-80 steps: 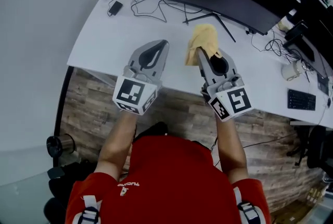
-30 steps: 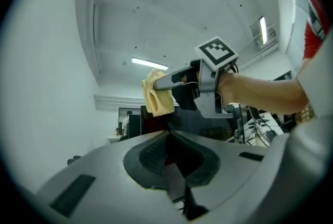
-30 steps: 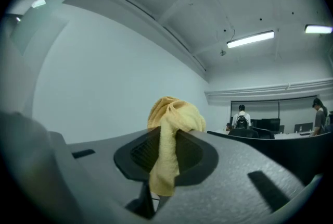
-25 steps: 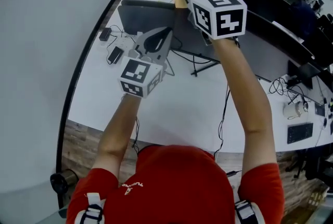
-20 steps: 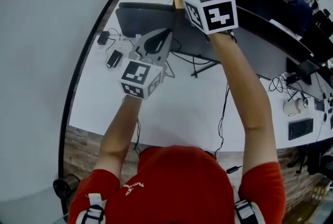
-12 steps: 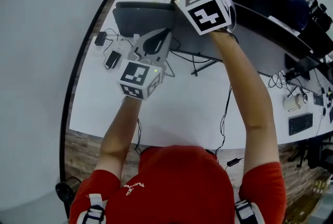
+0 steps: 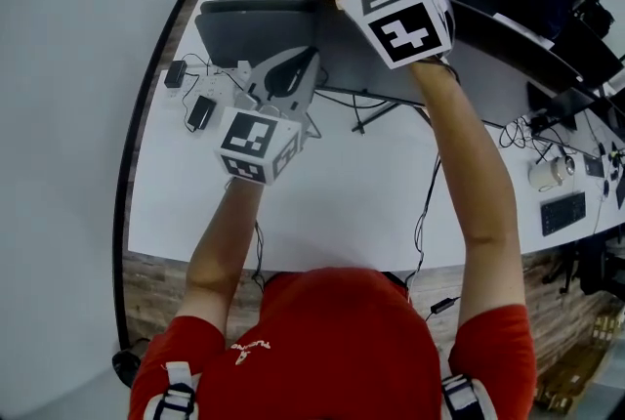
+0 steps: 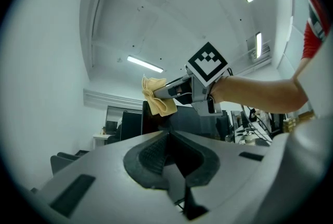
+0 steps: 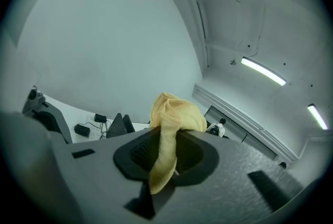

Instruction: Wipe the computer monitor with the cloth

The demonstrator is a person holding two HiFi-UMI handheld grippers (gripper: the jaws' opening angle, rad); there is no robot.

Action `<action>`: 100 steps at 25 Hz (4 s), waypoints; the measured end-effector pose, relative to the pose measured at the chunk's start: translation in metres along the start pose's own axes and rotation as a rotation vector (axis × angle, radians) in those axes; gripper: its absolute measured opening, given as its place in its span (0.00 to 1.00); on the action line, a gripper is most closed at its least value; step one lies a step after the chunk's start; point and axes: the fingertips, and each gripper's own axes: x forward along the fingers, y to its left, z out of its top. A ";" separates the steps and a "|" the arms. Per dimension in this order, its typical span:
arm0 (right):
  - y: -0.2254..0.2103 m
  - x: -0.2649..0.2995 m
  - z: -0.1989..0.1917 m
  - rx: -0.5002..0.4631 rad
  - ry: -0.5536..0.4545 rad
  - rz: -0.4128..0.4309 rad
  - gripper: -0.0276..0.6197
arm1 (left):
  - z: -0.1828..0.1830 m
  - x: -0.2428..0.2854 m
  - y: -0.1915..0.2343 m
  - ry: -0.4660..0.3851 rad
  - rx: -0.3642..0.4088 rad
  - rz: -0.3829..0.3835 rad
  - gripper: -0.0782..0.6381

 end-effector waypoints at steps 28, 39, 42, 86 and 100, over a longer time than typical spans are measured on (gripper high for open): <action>-0.137 -0.123 -0.152 0.085 0.018 -0.056 0.15 | -0.014 0.085 -0.137 0.053 0.042 -0.021 0.12; -0.192 -0.175 -0.214 0.108 0.020 -0.104 0.15 | -0.022 0.123 -0.196 0.072 0.058 -0.050 0.12; -0.208 -0.192 -0.233 0.117 0.023 -0.123 0.15 | -0.023 0.134 -0.212 0.072 0.057 -0.059 0.12; -0.341 -0.328 -0.395 0.355 -0.136 -0.252 0.15 | -0.060 0.204 -0.317 0.132 0.063 -0.081 0.12; -0.330 -0.334 -0.417 0.455 -0.281 -0.218 0.15 | -0.077 0.201 -0.312 0.177 0.064 -0.061 0.12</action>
